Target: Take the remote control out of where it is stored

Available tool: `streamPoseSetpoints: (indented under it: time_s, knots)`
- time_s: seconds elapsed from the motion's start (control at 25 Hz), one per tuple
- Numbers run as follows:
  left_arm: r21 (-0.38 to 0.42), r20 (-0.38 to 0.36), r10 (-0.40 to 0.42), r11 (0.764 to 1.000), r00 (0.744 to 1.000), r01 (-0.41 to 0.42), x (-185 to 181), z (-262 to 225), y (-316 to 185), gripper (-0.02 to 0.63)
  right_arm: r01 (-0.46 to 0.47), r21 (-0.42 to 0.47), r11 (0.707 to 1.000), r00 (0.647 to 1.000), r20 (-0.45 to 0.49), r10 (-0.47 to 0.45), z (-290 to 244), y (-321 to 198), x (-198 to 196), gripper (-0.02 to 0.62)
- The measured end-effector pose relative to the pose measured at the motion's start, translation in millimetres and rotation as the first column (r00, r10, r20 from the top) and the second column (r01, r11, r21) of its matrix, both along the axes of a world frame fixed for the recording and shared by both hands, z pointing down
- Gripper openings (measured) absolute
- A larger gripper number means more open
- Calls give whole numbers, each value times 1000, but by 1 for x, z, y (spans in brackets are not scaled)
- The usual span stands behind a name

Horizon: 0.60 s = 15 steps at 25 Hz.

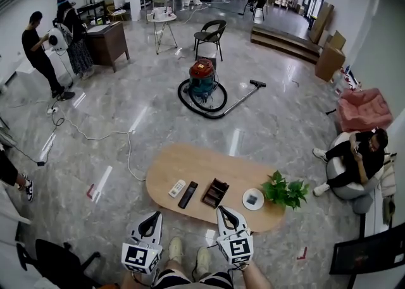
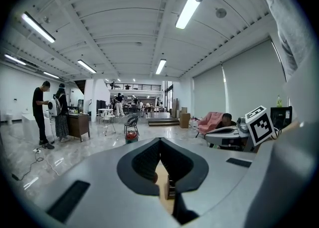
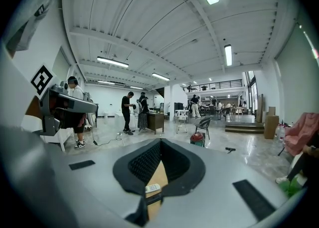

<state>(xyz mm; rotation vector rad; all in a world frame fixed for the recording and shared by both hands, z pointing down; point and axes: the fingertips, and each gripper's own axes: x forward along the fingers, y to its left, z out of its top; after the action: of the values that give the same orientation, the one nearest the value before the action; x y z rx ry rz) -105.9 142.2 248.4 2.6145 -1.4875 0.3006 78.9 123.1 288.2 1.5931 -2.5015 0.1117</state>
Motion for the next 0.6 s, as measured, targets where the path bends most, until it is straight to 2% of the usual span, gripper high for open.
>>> streamPoseSetpoints:
  time_s: [0.6]
  knots:
    - [-52,10,68,996,998,-68,22,37,-30,5,-104,-57,993,995,-14,103,43,-15,34,8]
